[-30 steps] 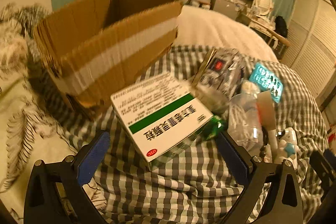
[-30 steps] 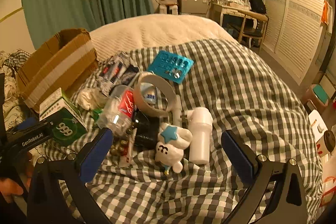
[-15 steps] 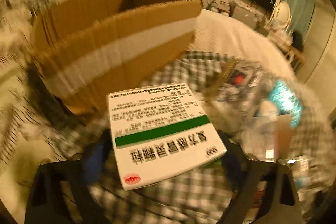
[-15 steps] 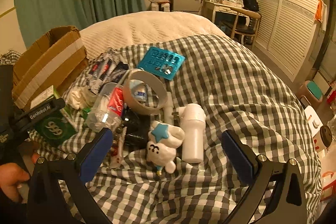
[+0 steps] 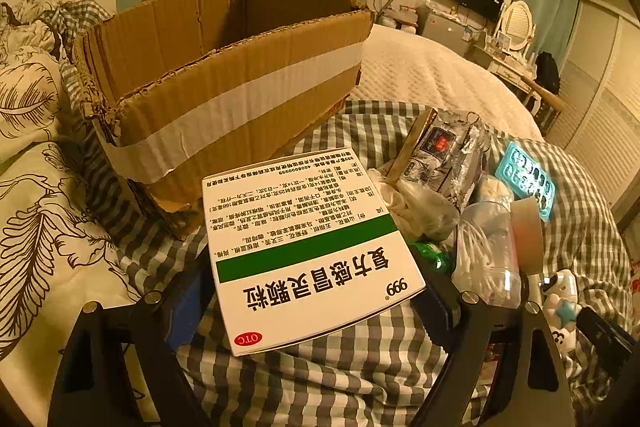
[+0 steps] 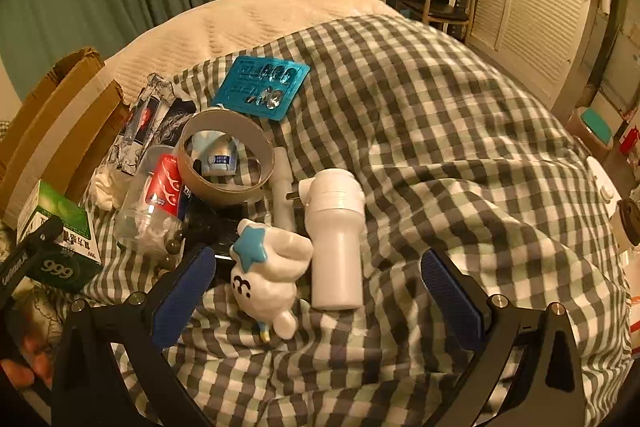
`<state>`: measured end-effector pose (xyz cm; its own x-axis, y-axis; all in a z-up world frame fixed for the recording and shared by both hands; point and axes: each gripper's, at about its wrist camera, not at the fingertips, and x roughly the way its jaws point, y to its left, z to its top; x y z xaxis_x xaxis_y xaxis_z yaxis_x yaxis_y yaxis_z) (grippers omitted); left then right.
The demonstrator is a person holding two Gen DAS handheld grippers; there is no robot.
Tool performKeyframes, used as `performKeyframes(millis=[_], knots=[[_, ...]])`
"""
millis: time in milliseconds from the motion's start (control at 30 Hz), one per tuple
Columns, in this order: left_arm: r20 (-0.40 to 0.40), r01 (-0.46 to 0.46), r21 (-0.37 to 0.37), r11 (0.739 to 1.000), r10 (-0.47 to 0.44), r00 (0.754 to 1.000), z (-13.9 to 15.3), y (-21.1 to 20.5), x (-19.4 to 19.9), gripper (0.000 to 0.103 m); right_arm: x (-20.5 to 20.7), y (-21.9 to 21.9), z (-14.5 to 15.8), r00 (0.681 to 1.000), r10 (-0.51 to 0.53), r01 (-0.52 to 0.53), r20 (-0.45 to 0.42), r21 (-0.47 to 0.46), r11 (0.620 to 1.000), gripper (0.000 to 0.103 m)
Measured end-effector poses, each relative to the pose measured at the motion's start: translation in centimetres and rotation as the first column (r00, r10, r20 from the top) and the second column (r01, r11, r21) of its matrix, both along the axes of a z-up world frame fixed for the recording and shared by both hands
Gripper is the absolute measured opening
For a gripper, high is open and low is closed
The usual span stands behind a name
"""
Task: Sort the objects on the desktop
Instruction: 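Grasp the white-and-green medicine box with the left gripper while the right gripper grasps the white toy figure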
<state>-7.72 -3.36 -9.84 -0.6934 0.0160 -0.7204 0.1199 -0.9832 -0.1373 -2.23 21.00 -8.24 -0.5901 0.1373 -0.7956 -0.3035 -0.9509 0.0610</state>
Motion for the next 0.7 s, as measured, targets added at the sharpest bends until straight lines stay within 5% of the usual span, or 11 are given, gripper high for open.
performKeyframes(millis=[200,367,533,600,667,700], knots=[[-0.007,0.009,-0.024,1.0,-0.009,1.0,-0.1,0.6,0.1,0.09,-1.3,-1.5,-1.5,0.997,0.014,-0.015,0.075,0.02,1.0,0.1],[0.003,0.03,-0.047,0.998,-0.03,1.0,-0.9,1.2,-0.1,0.09,-2.2,-2.3,-3.7,0.99,0.058,-0.062,0.13,0.027,0.998,0.081],[-0.018,0.038,-0.038,0.999,-0.039,0.999,-1.4,1.0,0.2,0.09,-2.5,-1.9,-5.4,0.984,0.061,-0.064,0.166,0.01,0.998,0.075],[-0.03,0.037,-0.027,0.999,-0.038,0.999,-1.4,0.7,0.5,0.09,-1.9,-2.1,-5.0,0.988,0.068,-0.07,0.136,0.01,0.997,0.068],[-0.039,0.034,-0.013,0.999,-0.035,0.999,-1.3,0.5,0.8,0.09,-1.1,-2.2,-4.3,0.992,0.064,-0.068,0.112,0.036,0.997,0.041],[-0.045,0.033,-0.003,0.999,-0.033,0.998,-1.4,0.3,0.9,0.09,-0.8,-2.2,-4.0,0.993,0.056,-0.062,0.107,0.05,0.997,0.04]])
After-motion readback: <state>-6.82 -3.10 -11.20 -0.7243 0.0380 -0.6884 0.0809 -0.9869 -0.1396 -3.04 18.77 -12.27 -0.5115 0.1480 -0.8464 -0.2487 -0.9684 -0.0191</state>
